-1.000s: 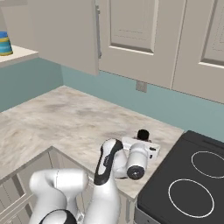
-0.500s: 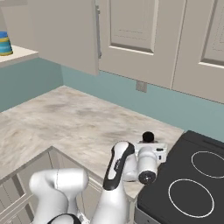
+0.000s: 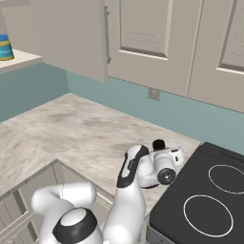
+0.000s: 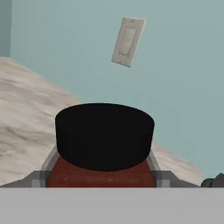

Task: Collect the paprika, mayonnaise, and shaker from the cabinet and place them next to the stove.

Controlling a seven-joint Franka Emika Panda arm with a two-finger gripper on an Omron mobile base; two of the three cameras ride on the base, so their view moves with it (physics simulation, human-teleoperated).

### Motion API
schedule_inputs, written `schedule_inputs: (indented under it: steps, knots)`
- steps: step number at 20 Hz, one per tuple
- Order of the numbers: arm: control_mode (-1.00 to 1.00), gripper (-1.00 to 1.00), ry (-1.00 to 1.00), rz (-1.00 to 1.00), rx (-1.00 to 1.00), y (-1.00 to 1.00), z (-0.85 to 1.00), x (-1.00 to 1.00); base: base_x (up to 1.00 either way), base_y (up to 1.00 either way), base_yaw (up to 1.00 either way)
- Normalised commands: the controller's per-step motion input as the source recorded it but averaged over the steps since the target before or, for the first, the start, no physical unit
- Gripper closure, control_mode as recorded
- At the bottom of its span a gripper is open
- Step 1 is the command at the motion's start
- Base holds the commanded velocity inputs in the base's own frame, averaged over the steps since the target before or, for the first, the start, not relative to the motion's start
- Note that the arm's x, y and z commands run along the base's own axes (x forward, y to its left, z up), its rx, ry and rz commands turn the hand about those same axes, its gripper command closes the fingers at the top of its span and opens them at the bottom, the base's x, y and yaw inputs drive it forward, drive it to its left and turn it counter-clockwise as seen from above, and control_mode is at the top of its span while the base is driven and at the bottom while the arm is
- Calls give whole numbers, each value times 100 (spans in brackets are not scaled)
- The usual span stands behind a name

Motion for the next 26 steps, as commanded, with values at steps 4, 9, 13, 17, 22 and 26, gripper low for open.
schedule_inputs:
  steps: [4,9,13,17,22,26]
  knots:
    - [-100,100,10,13,-4,-24,-33,34,0,0,0]
    - [-100,100,3,15,1,-30,-46,26,0,0,0]
    - [-100,100,4,12,4,-10,-45,14,0,0,0]
    - [-100,-100,0,12,5,-4,-49,0,0,0,0]
    - [-100,-100,-3,9,3,0,-44,-5,0,0,0]
    - [-100,-100,-11,6,1,0,-18,-22,0,0,0]
